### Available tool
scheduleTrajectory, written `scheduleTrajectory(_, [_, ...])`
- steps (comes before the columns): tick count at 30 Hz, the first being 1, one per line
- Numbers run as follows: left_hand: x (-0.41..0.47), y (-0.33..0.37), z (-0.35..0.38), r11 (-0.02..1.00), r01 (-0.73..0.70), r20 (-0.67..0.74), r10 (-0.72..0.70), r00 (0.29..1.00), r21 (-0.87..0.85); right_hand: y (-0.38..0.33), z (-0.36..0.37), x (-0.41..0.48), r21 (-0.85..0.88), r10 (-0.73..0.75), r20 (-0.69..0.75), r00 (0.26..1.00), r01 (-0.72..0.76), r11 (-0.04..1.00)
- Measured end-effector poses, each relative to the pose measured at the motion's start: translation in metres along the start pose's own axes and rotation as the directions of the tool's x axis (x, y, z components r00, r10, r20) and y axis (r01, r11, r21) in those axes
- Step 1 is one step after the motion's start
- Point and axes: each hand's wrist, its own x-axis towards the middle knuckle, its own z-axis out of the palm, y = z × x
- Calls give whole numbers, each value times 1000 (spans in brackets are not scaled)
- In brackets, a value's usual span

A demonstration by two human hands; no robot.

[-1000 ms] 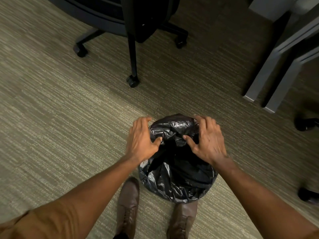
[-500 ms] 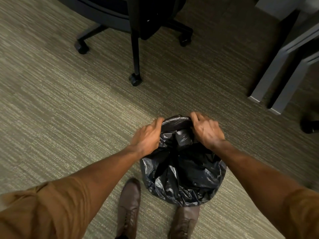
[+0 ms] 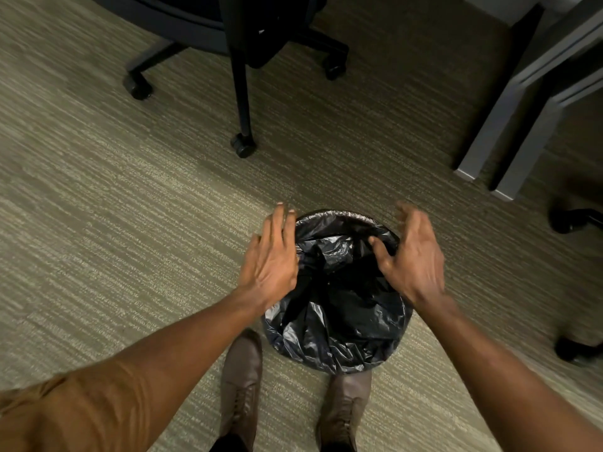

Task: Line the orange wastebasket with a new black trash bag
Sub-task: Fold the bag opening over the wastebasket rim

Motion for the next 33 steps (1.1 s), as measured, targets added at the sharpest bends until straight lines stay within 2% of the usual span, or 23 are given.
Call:
scheduleTrajectory(3, [-15, 5, 2, 998, 43, 117, -37, 992, -54, 16, 2, -36, 66, 200, -24, 980, -198, 978])
scheduleTrajectory(6, [-23, 4, 6, 995, 26, 127, -14, 992, -93, 26, 17, -58, 63, 285, 15, 958, -286, 956])
scheduleTrajectory(12, [-21, -1, 22, 999, -10, 99, 14, 995, -44, 31, 45, -56, -65, 267, 123, 956, -260, 963])
scheduleTrajectory(17, [-18, -5, 26, 999, -31, 43, 32, 999, -21, 29, 51, -49, -152, 288, 135, 948, -268, 951])
scheduleTrajectory(21, [-17, -9, 21, 997, -22, 49, 26, 998, -76, 24, 45, -49, -155, 294, 158, 943, -270, 950])
scheduleTrajectory(23, [-20, -12, 19, 989, -15, 7, 16, 1000, -149, 21, 36, -51, -140, 327, 116, 938, -311, 940])
scheduleTrajectory(26, [-30, -13, 14, 961, 142, -87, -167, 982, -238, 17, 26, -66, -58, 357, -27, 934, -358, 932])
scheduleTrajectory(28, [-41, -7, 13, 894, 300, -76, -343, 936, -334, 15, 24, -87, 33, 391, -69, 918, -389, 921])
scheduleTrajectory(31, [-65, 8, 19, 709, 508, 40, -564, 825, -488, 11, 29, -120, 154, 482, -37, 875, -472, 868])
scheduleTrajectory(33, [-82, 22, 24, 575, 603, 144, -647, 749, -553, 9, 35, -137, 184, 515, -18, 857, -504, 844])
